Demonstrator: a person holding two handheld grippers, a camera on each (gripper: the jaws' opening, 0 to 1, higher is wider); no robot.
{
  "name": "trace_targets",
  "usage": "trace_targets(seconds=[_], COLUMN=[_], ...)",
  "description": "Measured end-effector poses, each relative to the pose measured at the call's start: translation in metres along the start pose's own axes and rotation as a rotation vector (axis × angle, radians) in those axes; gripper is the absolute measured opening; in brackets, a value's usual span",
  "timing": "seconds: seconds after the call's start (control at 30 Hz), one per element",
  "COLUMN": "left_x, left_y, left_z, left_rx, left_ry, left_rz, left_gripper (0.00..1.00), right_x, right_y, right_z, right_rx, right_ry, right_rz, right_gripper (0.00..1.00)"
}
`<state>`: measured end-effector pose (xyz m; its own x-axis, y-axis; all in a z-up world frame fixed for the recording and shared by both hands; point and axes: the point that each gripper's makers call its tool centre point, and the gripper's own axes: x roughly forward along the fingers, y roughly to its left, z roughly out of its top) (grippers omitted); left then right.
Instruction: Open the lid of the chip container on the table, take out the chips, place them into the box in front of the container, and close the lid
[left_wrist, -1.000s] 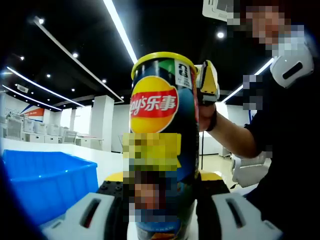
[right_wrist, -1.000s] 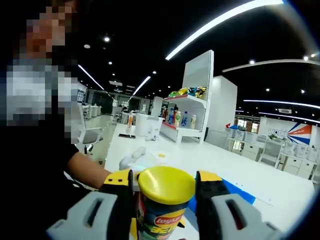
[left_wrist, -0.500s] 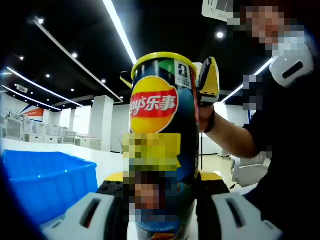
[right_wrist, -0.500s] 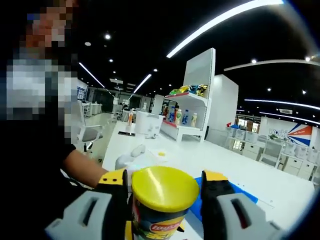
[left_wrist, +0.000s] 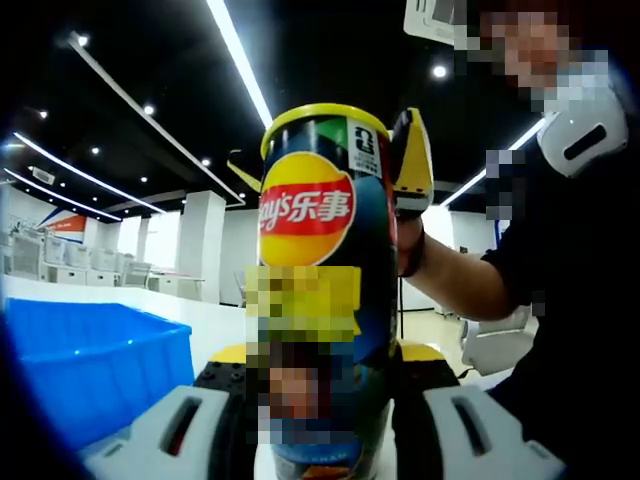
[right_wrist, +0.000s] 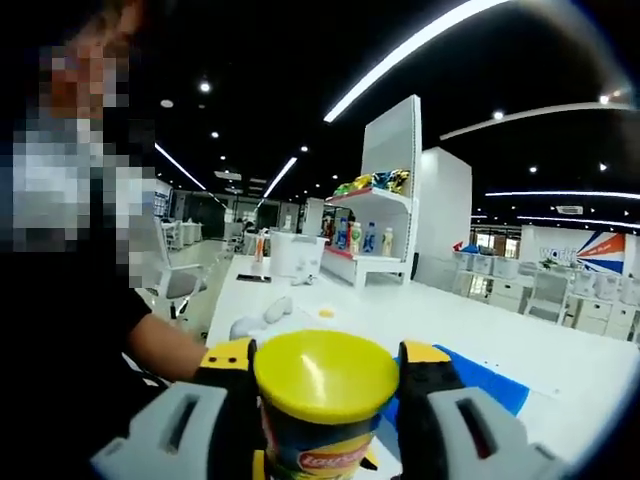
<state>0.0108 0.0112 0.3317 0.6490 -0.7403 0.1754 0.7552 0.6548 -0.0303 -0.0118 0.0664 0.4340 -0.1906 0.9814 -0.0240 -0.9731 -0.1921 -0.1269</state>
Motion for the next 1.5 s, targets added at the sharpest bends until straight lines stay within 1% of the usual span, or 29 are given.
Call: trace_targets(seconds=[0.1, 0.3, 0.6, 0.73, 0.9, 1.17, 1.5], left_x=[0.0, 0.002, 0.002, 0.002, 0.003, 0.003, 0.003], left_y=[0.0, -0.005, -0.007, -0.008, -0.008, -0.009, -0.009], left_z=[0.0, -0.001, -0.001, -0.001, -0.002, -0.001, -0.001], left_rx=[0.005, 0.025, 0.032, 0.033, 0.031, 0.027, 0.029], left_ry=[0.001, 0.007, 0.01, 0.009, 0.01, 0.011, 0.01], left_rz=[0.0, -0.012, -0.02, -0.021, -0.019, -0.022, -0.024], left_gripper=[0.51, 0.51, 0.5, 0.5, 0.51, 0.51, 0.51], right_x=[-0.001, -0.007, -0.009, -0.009, -0.01, -0.01, -0.011], right_y=[0.0, 0.002, 0.004, 0.005, 0.003, 0.005, 0.007], right_z=[0.0, 0.0, 0.003, 0.004, 0.004, 0.005, 0.004], right_rx=[-0.001, 0.025, 0.109, 0.124, 0.146, 0.178, 0.185], right_ry=[-0.002, -0.007, -0.016, -0.01, -0.019, -0.004, 0.028], right_rz=[-0.002, -0.005, 0.024, 0.033, 0.046, 0.071, 0.089], right_gripper=[0.51, 0.5, 0.5, 0.49, 0.5, 0.5, 0.49])
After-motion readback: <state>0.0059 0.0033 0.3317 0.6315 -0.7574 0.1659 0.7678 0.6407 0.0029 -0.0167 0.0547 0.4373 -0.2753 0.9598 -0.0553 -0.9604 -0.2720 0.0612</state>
